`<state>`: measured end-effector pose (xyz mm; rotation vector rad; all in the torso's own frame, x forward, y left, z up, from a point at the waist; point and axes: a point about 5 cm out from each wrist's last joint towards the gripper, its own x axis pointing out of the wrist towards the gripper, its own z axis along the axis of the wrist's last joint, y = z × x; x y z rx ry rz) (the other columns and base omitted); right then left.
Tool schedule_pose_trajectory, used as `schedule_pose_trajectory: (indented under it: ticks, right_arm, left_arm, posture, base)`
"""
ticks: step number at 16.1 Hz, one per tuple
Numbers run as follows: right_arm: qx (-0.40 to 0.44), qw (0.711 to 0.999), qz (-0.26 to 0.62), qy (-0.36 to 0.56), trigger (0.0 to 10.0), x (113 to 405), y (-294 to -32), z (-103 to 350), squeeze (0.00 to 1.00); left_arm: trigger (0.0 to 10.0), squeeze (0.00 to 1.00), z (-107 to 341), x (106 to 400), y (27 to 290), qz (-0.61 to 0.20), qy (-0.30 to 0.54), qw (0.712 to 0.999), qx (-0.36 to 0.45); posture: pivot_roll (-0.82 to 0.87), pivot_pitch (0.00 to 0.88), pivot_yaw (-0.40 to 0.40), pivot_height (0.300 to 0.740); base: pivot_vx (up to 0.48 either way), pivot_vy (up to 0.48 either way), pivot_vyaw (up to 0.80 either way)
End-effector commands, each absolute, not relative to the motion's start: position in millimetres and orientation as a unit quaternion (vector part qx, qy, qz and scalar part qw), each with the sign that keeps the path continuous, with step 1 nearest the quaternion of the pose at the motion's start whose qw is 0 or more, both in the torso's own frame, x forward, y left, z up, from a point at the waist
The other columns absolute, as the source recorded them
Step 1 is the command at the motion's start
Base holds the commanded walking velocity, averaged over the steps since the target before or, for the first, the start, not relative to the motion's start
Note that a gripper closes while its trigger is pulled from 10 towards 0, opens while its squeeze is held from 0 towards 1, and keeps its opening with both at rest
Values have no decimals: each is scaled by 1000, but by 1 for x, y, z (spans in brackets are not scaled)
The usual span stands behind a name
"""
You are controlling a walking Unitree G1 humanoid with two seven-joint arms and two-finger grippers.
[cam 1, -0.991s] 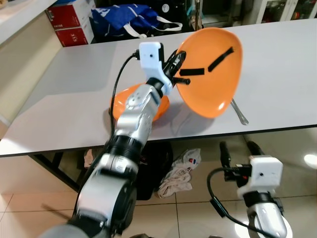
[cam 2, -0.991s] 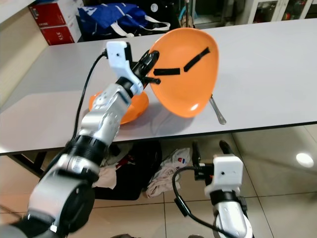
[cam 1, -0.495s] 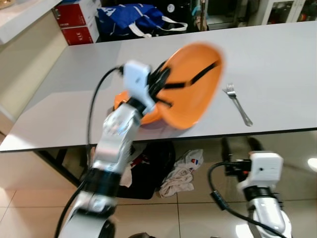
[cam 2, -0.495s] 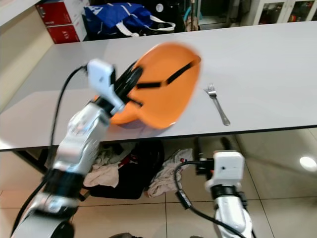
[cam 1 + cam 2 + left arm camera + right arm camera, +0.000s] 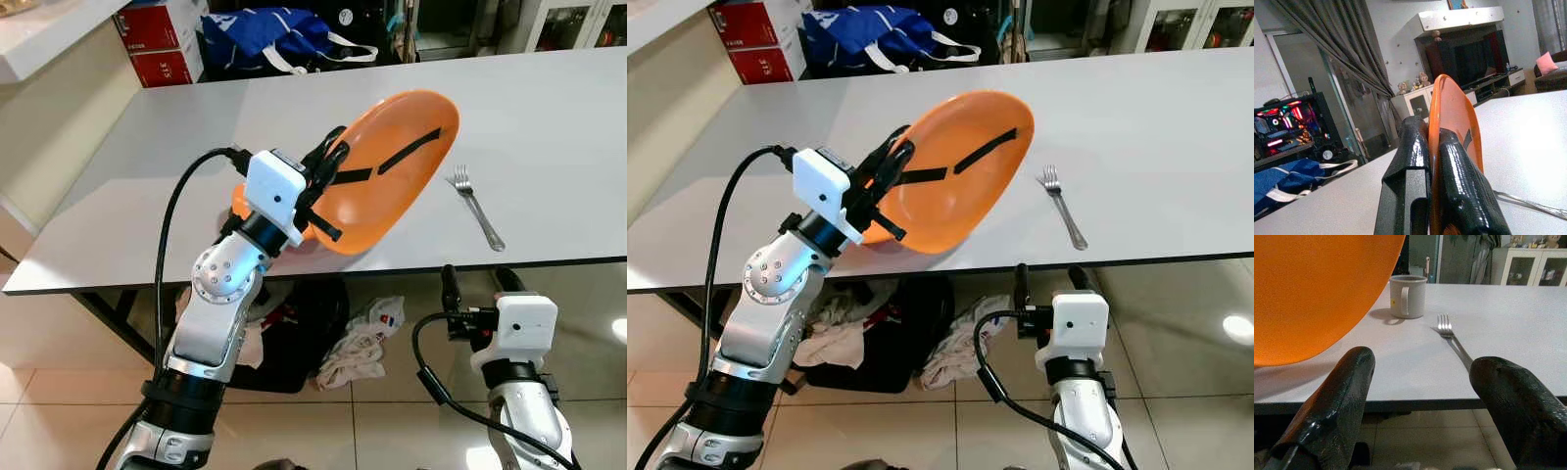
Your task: Setting the table
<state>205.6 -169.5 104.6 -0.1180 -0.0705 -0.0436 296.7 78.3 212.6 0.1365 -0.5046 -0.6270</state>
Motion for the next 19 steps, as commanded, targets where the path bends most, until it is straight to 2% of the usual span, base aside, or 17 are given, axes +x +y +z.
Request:
schedule_pose_trajectory:
  ticks: [1,3,5,14,19]
  right_arm:
    - [-62,997,-26,-43,10000,209,-170,106,0]
    - [-62,997,-31,-45,10000,210,-172,106,0]
    - [-62,996,-38,-47,10000,209,-175,106,0]
    - [-66,996,-43,-50,10000,209,-174,105,0]
    - [-69,995,-45,-52,10000,208,-174,106,0]
  left_arm:
    - [0,0,216,296,83,-299,-254,918,64]
    - [0,0,198,297,91,-290,-216,931,53]
    - [0,0,194,288,102,-266,-222,936,64]
    - [0,0,198,288,92,-268,-240,930,69]
    - [0,0,203,295,86,-263,-238,934,51]
  posture:
    - [-38,0,120,740]
    - [-43,0,119,740]
    - [-39,0,112,740]
    - [-46,0,114,740]
    - [-57,0,118,740]
  base:
    - [0,0,0]
    - [0,0,0]
    - [0,0,0]
    - [0,0,0]
    - [51,-400,0]
